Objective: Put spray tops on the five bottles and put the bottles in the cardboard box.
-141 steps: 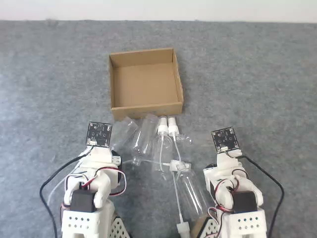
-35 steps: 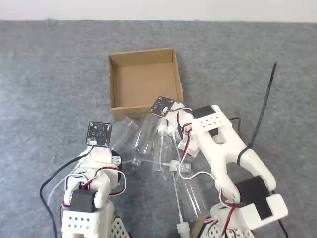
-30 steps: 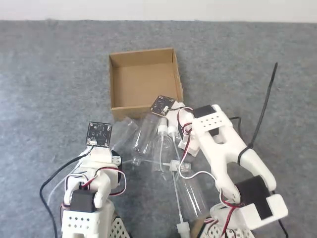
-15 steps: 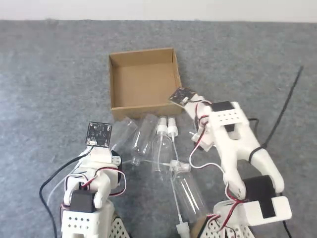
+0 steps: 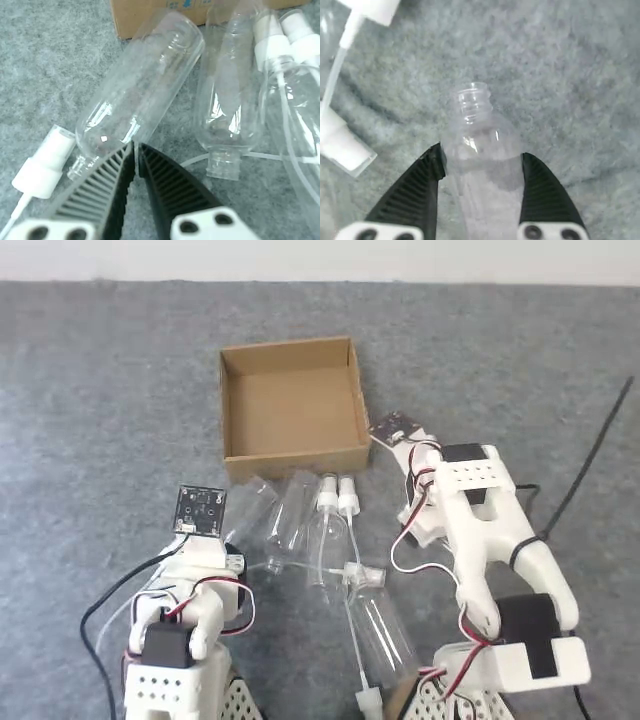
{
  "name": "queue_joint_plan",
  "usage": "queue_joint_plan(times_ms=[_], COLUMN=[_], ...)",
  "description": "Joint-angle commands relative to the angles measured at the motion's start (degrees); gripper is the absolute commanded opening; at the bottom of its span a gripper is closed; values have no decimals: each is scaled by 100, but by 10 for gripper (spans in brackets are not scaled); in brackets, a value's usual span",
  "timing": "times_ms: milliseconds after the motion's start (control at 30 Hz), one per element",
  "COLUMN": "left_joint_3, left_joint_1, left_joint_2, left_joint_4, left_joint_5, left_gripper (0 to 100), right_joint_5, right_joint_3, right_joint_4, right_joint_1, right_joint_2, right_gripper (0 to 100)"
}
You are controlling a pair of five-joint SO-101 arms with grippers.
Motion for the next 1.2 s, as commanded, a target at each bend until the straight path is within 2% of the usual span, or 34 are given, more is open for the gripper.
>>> queue_joint_plan(times_ms=[0, 133, 367, 533, 700, 767, 967, 1167], left_joint_3=[-75, -75, -75, -75, -75, -75, -75, -75], left_joint_1=[-18, -18, -18, -18, -18, -18, -18, -18], left_joint_2=[-88, -88, -88, -88, -88, -88, -88, -88], left_joint_4=[18, 18, 18, 18, 18, 18, 18, 18], left_joint_5=[-35, -35, -35, -35, -35, -35, -35, -35], left_gripper=[13, 13, 13, 13, 13, 13, 13, 13], right_joint_5=[-519, -1125, -2646, -3191, -3147, -2822, -2215, -1793], right_joint_3=[-308, -308, -308, -308, -308, -404, -932, -1363], right_joint_4=[84, 84, 84, 84, 180, 382, 1376, 1833], right_joint_1=[40, 75, 75, 75, 66, 31, 40, 31], right_joint_2=[-110, -110, -110, -110, -110, -110, -92, -84], right_gripper=[74, 74, 74, 74, 75, 85, 255, 273])
